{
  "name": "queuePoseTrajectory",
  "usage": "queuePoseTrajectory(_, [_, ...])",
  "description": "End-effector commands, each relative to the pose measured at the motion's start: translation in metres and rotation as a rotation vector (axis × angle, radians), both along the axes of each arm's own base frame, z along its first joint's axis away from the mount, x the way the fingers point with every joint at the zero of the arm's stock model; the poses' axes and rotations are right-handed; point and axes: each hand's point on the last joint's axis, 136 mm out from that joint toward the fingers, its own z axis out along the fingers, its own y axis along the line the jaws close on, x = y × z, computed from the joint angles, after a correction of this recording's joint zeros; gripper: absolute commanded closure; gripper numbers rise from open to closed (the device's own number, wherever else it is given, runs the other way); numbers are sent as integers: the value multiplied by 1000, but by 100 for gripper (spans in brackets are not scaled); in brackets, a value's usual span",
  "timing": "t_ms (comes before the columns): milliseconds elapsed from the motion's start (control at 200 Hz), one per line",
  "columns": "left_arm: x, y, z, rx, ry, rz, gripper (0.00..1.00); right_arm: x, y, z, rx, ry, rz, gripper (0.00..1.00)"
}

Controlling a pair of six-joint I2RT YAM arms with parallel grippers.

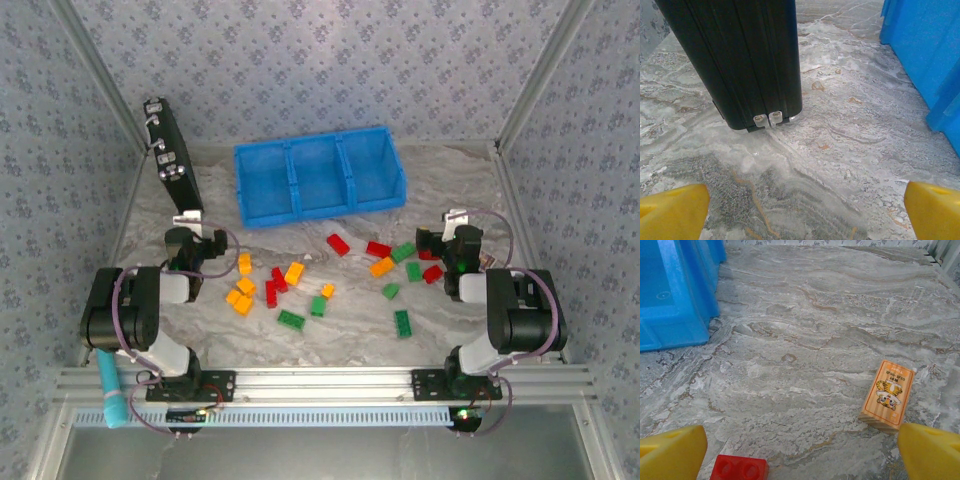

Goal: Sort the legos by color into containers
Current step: Pick up the lego from the middle-right of the table.

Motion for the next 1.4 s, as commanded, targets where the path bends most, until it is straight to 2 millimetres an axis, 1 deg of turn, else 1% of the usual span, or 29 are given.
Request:
queuePoseTrajectory(0, [7, 0, 13, -3, -35, -7, 0, 2, -1, 2, 3, -7, -14, 0])
queuePoseTrajectory(285, [7, 1, 13, -3, -35, -6, 0, 3, -1, 4, 2, -12, -16, 1])
queuePoseTrajectory(365, [7, 1, 13, -3, -35, -6, 0, 6, -4, 14, 5, 18, -30, 1])
queuePoseTrajectory(380, [7, 0, 13, -3, -35, -6, 0, 9, -5, 20, 6, 19, -33, 0])
queuePoseTrajectory(460, [7, 1, 13, -2, -35, -4, 0, 14, -6, 34, 10, 98, -35, 1])
queuePoseTrajectory(505, [7, 1, 13, -1, -38, -3, 0, 16, -5, 44, 19, 110, -36, 1])
queuePoseTrajectory(570, [9, 8, 20, 2, -30, 38, 0, 17, -3, 61, 48, 111, -36, 0])
queuePoseTrajectory(610, [11, 11, 29, 6, -15, 60, 0, 17, -2, 70, 66, 126, -41, 0])
queuePoseTrajectory(670, [14, 14, 45, 9, 40, 80, 0, 13, -2, 72, 94, 198, -57, 1])
queuePoseTrajectory(735, [16, 13, 74, 8, 19, 76, 0, 8, 2, 72, 134, 292, -58, 1])
queuePoseTrajectory(780, [14, 11, 96, -30, -13, 85, 0, 5, 4, 71, 165, 335, -67, 1])
queuePoseTrajectory(830, [11, 7, 121, -79, -32, 79, 0, -1, 10, 67, 212, 392, -64, 1])
queuePoseTrajectory(850, [10, 2, 131, -88, -35, 51, 0, -3, 13, 64, 228, 416, -62, 1])
queuePoseTrajectory(855, [9, 1, 131, -89, -30, 44, 0, -4, 14, 64, 232, 421, -61, 1])
queuePoseTrajectory(885, [8, -8, 149, -90, -48, -2, 0, -6, 16, 60, 249, 451, -67, 1])
queuePoseTrajectory(940, [3, -19, 179, -81, -91, -53, 0, -12, 21, 53, 277, 498, -69, 2])
queuePoseTrajectory(1015, [-7, -27, 219, -100, -156, -79, 0, -18, 25, 43, 309, 545, -79, 6])
queuePoseTrajectory(1075, [-16, -34, 246, -104, -197, -106, 0, -22, 28, 34, 324, 582, -85, 8])
queuePoseTrajectory(1130, [-25, -40, 266, -88, -216, -132, 0, -24, 29, 26, 325, 609, -92, 10])
queuePoseTrajectory(1254, [-42, -54, 294, -64, -197, -213, 0, -25, 33, 5, 317, 665, -95, 13])
queuePoseTrajectory(1329, [-52, -60, 305, -60, -193, -248, 0, -24, 35, -6, 302, 692, -99, 15])
queuePoseTrajectory(1394, [-59, -65, 311, -69, -193, -278, 0, -21, 36, -12, 286, 708, -101, 19])
